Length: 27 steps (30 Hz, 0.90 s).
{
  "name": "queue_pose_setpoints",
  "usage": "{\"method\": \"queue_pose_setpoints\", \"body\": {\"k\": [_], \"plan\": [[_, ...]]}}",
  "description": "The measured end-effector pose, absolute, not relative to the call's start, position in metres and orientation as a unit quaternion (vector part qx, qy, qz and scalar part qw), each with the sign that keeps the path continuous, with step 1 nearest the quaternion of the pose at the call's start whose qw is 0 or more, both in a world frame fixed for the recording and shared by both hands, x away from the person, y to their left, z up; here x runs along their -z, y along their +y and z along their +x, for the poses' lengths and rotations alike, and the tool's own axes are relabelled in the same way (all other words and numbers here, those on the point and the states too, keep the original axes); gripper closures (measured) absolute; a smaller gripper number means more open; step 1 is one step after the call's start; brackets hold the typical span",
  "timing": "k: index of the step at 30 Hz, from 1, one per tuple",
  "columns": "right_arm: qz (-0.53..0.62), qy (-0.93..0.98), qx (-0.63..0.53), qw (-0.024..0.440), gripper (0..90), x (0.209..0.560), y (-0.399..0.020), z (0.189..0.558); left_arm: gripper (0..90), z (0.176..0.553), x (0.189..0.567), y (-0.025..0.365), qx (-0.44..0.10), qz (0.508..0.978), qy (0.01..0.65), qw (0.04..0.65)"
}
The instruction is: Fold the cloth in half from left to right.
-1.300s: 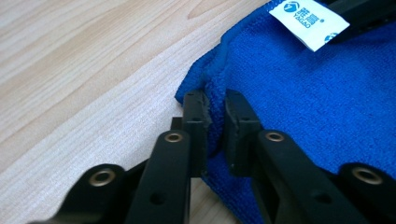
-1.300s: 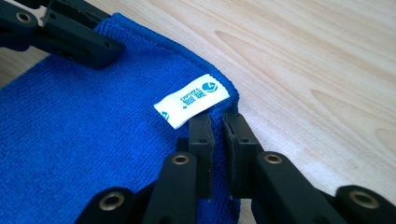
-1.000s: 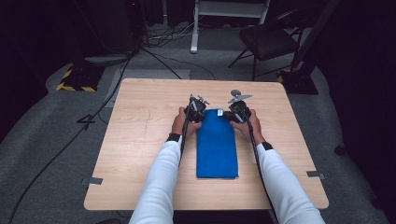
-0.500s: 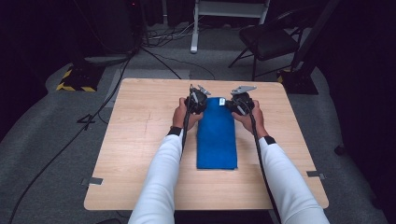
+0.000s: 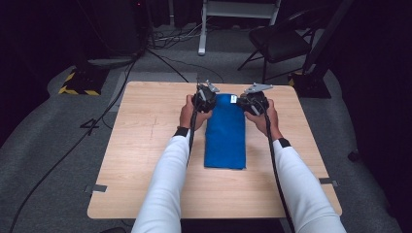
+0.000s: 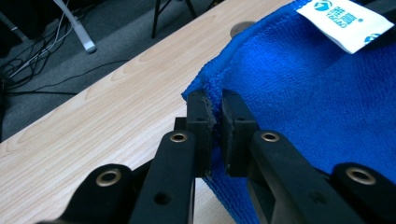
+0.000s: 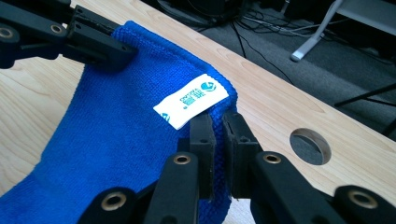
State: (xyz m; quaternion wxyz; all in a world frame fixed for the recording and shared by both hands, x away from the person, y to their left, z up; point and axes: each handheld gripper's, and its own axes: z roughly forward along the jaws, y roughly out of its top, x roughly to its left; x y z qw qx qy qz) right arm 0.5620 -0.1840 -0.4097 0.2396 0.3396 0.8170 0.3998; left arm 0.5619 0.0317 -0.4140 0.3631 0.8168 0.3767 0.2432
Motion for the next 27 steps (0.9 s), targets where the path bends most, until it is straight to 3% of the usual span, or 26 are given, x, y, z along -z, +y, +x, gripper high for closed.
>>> {"method": "queue_pose_setpoints", "body": {"k": [27], "plan": [[0.274,0.844,-0.417,0.198,83.9,0.431,-0.189,0.516,75.6,0.509,0.443,0.058,-0.195,0.839,0.308,0.404]]}}
